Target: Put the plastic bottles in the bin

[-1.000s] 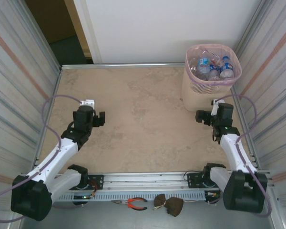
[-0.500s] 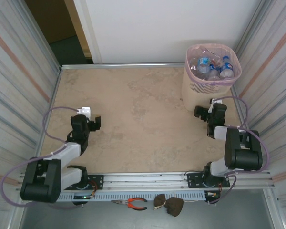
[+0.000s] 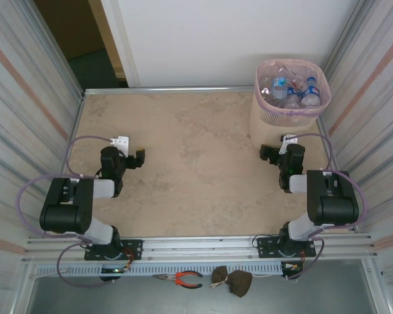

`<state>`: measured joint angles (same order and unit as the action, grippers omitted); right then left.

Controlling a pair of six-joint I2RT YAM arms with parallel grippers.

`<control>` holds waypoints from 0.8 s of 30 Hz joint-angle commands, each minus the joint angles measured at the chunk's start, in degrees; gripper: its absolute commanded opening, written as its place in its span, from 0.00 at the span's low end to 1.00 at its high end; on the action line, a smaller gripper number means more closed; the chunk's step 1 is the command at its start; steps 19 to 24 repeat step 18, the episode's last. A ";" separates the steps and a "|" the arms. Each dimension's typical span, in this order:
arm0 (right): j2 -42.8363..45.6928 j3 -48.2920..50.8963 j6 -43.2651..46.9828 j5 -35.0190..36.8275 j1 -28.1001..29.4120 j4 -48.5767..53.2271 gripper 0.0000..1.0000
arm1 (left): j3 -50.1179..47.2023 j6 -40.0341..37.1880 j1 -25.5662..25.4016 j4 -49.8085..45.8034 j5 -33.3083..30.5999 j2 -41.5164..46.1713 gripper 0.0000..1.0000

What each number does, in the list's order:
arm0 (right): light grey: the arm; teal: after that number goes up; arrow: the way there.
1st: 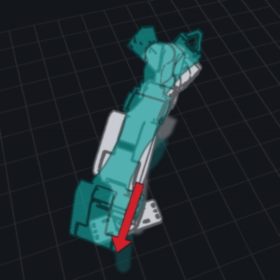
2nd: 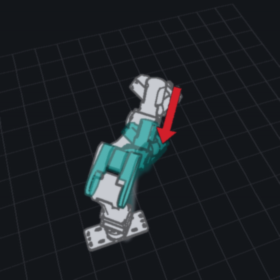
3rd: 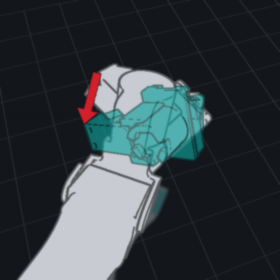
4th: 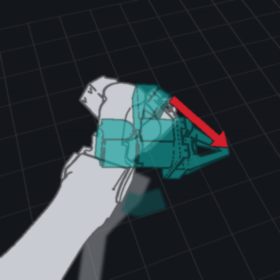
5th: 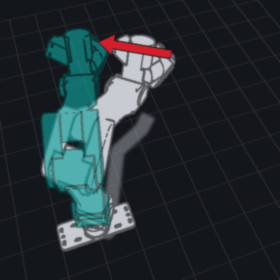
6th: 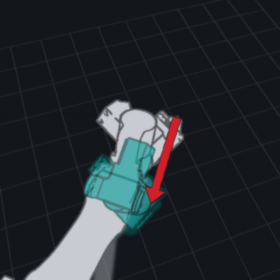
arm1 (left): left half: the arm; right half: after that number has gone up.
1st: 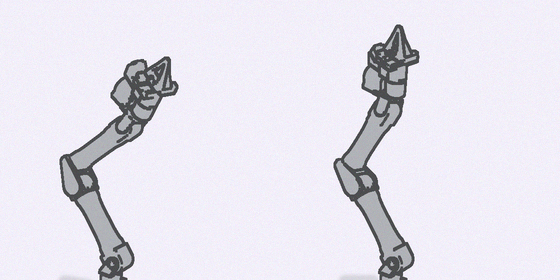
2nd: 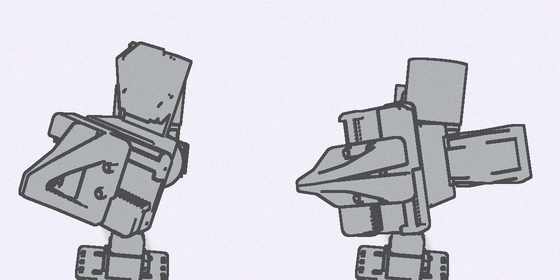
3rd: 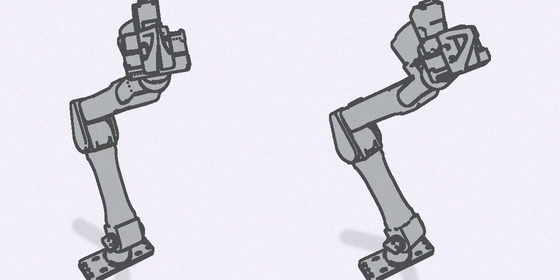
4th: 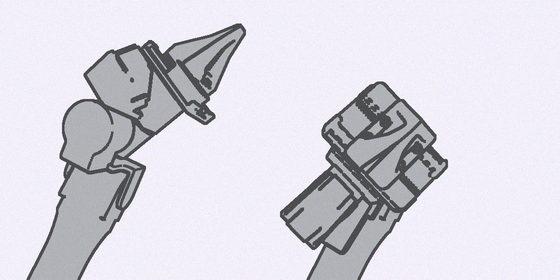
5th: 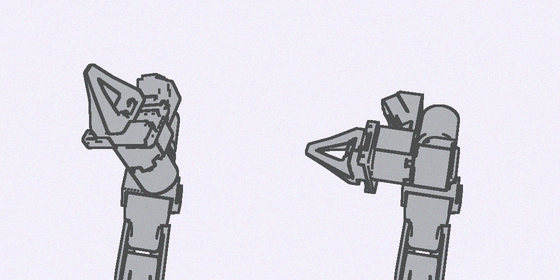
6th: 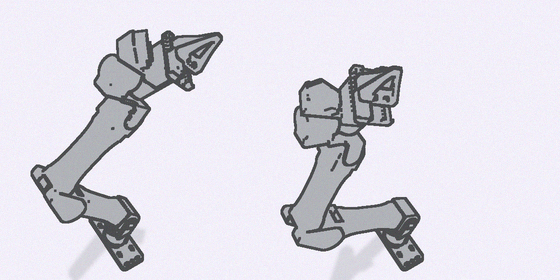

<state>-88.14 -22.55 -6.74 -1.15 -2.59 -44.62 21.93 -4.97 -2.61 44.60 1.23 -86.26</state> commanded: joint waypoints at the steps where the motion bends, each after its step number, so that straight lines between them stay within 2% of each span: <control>1: -0.19 -0.84 1.74 1.02 0.15 -1.40 0.99 | 1.30 -1.10 1.27 0.83 4.62 -0.06 0.99; 6: -0.19 -0.67 1.82 1.06 0.22 -1.35 0.99 | 2.23 0.22 1.33 0.19 1.88 -0.89 0.99; 24: -0.15 -0.58 1.67 0.64 0.00 -1.53 0.99 | 1.80 0.22 1.35 0.40 1.99 -0.48 0.99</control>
